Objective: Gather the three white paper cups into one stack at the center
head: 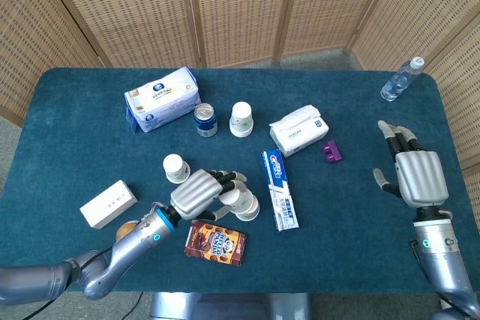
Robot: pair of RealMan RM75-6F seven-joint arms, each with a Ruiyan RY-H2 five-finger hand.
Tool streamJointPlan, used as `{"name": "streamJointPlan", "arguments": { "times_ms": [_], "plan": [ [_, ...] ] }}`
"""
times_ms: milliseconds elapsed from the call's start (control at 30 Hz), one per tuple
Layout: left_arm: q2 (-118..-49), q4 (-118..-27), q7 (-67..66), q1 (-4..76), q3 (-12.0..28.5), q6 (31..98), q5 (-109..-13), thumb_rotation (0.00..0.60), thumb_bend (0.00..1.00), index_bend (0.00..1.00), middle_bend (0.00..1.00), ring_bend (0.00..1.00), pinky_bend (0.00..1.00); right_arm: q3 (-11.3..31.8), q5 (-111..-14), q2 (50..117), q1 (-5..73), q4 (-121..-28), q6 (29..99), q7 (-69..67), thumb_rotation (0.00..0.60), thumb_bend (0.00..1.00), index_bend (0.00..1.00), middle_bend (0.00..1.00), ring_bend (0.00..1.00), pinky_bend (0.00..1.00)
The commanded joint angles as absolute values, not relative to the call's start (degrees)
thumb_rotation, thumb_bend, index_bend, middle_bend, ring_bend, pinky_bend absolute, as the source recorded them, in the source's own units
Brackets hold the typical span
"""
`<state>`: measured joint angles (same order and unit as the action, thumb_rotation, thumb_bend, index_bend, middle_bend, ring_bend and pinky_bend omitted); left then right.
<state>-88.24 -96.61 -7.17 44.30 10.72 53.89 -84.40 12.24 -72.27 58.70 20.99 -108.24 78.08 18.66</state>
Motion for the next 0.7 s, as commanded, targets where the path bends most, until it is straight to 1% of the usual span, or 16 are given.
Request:
{"name": "streamJointPlan", "arguments": {
  "times_ms": [33,300,433,533,600,633,667,700],
  "plan": [
    [-88.93,-96.16,-7.54,44.96,10.89,53.58,-83.78,0.6,0.47,0.33,0.27,0.37,0.53,12.24,-72.48,58.55,20.68,-108.06,78.37,18.11,0.6,0.37,0.01,0.19,0.16,0.53],
    [-89.75,-95.63,-8.76,46.48,10.45,52.42,-82.16,0.6,0.47,0.32,0.27,0.36,0.52,12.25,-73.01,57.92,19.99,-107.91,78.89,17.14,0.6,0.37,0.01,0.19,0.16,0.53],
    [-89.35,-95.8,-9.87,47.05,9.8,51.09,-80.79,0.6,0.47,0.29,0.25,0.34,0.5,12.26,-73.13,57.64,19.72,-108.04,79.06,16.93,0.6,0.37,0.01,0.19,0.16,0.53],
    [-88.72,-96.07,-11.45,47.84,9.23,48.92,-78.79,0.6,0.47,0.18,0.17,0.24,0.42,12.24,-73.26,57.56,19.55,-108.08,79.17,16.82,0.6,0.37,0.01,0.19,0.16,0.53],
    [-88.52,-96.13,-13.15,48.32,8.94,47.81,-77.2,0.6,0.47,0.07,0.07,0.11,0.3,12.25,-73.3,57.53,19.46,-108.09,79.22,16.73,0.6,0.37,0.01,0.19,0.16,0.53],
    [-88.4,-96.2,-14.6,48.64,8.78,47.21,-75.99,0.6,0.47,0.04,0.04,0.07,0.25,12.23,-73.34,57.49,19.41,-108.09,79.21,16.65,0.6,0.37,0.01,0.19,0.16,0.53],
    [-88.38,-96.23,-15.72,48.82,8.76,47.12,-75.24,0.6,0.47,0.01,0.01,0.02,0.17,12.22,-73.35,57.48,19.37,-108.05,79.21,16.63,0.6,0.37,0.01,0.19,0.16,0.53],
    [-88.43,-96.24,-16.78,48.89,8.77,47.37,-74.65,0.6,0.47,0.0,0.0,0.0,0.14,12.21,-73.37,57.48,19.34,-108.01,79.21,16.62,0.6,0.37,0.01,0.19,0.16,0.53]
  ]
}}
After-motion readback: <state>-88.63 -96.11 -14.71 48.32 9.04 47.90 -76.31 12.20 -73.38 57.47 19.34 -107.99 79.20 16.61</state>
